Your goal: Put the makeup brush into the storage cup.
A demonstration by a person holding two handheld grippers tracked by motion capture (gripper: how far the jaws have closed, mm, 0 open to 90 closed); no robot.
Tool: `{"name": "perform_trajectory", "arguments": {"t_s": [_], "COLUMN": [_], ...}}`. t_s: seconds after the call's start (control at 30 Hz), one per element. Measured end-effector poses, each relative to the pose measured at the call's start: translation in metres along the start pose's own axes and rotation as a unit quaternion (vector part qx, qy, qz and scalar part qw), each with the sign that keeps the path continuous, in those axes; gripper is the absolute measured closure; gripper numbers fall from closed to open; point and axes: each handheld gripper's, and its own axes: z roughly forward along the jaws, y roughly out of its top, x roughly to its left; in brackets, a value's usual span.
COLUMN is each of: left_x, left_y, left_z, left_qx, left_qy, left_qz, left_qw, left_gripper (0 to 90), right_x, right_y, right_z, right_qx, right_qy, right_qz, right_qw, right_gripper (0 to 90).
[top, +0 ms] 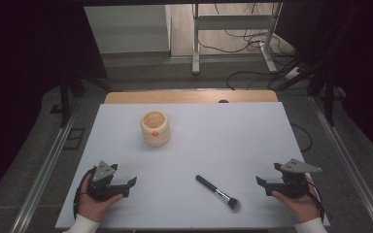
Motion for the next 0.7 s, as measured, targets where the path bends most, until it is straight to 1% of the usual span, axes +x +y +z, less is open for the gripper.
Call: {"name": "perform_trajectory", "arguments": {"t_s": [0.2,0.3,0.47,0.5,0.7], "left_x": [0.001,0.0,-0.001,-0.001,0.001], "left_y": [0.0,0.001,0.0,0.001,0.002], "left_z": [0.001,0.001,0.001,0.001,0.006], "left_qx": [-0.001,-0.004,-0.001,-0.002,0.001], "left_qy": [0.0,-0.004,-0.004,-0.004,-0.003], "left_qz": [-0.003,0.0,0.005,0.004,0.005], "left_qw": [1.0,1.0,1.0,1.0,1.0], "left_gripper": [13.3,13.2,12.6,12.6,12.7], "right_x": [0.001,0.005,0.01,0.012,0.01], "right_y": [-0.001,-0.001,0.003,0.002,0.002], "right_z": [0.0,0.0,0.003,0.004,0.005], "right_qx": [0.002,0.006,0.009,0.014,0.019], "right_qy": [0.002,0.001,0.003,0.004,0.004], "right_qz": [-0.003,-0.008,-0.02,-0.022,-0.021], "right_qw": [1.0,1.0,0.9998,0.9997,0.9996], "right_gripper": [13.3,13.3,13.4,13.4,13.4]}}
